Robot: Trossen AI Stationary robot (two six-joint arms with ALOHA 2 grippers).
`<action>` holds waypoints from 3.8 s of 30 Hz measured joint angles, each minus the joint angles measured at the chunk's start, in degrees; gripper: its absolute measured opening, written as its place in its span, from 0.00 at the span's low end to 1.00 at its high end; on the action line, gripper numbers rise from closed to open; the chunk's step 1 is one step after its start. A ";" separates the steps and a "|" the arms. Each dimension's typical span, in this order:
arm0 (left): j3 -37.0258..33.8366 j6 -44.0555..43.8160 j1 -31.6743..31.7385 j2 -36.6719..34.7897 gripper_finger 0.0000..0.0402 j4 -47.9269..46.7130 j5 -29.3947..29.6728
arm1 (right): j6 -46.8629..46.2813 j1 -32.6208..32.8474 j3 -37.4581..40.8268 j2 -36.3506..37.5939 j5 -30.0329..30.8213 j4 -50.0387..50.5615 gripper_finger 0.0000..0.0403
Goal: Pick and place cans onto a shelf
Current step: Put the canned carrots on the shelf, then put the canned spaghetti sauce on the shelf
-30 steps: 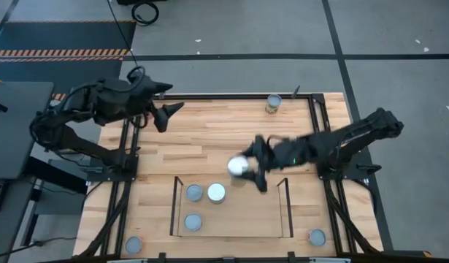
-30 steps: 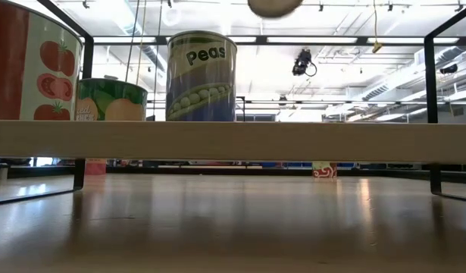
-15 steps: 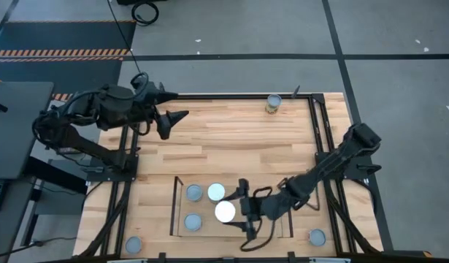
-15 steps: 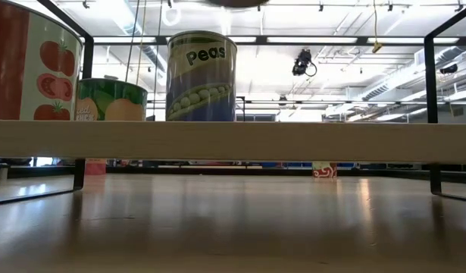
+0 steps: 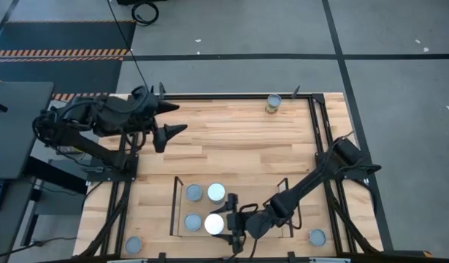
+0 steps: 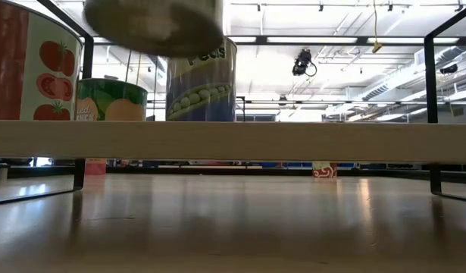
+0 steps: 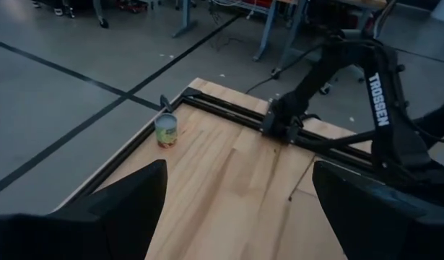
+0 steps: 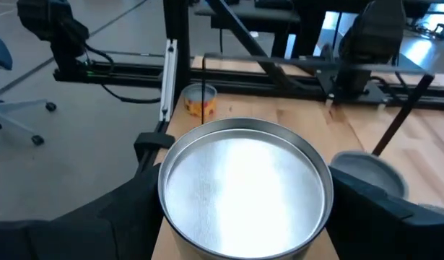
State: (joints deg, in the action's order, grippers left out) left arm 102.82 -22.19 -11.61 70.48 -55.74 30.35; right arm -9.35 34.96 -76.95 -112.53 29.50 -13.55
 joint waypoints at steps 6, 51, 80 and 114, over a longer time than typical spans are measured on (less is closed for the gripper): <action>-0.02 -0.80 -1.61 0.00 0.88 -0.23 0.00 | 0.80 0.07 0.00 -2.38 0.44 -0.22 0.80; -0.06 -0.57 -2.87 -1.50 0.88 -2.77 0.94 | 0.57 -3.49 0.04 11.85 -0.16 10.67 0.91; -0.08 -0.76 5.90 2.31 0.88 -12.89 0.79 | 4.60 -55.90 4.65 48.16 -19.49 59.96 0.87; -0.13 21.94 44.03 10.67 0.88 3.38 -15.04 | 51.16 -87.75 8.83 23.37 -34.95 64.99 0.93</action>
State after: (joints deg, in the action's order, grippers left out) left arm 102.69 -0.25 32.42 81.14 -52.36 15.31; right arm 41.81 -52.79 -68.12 -89.16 -5.45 51.43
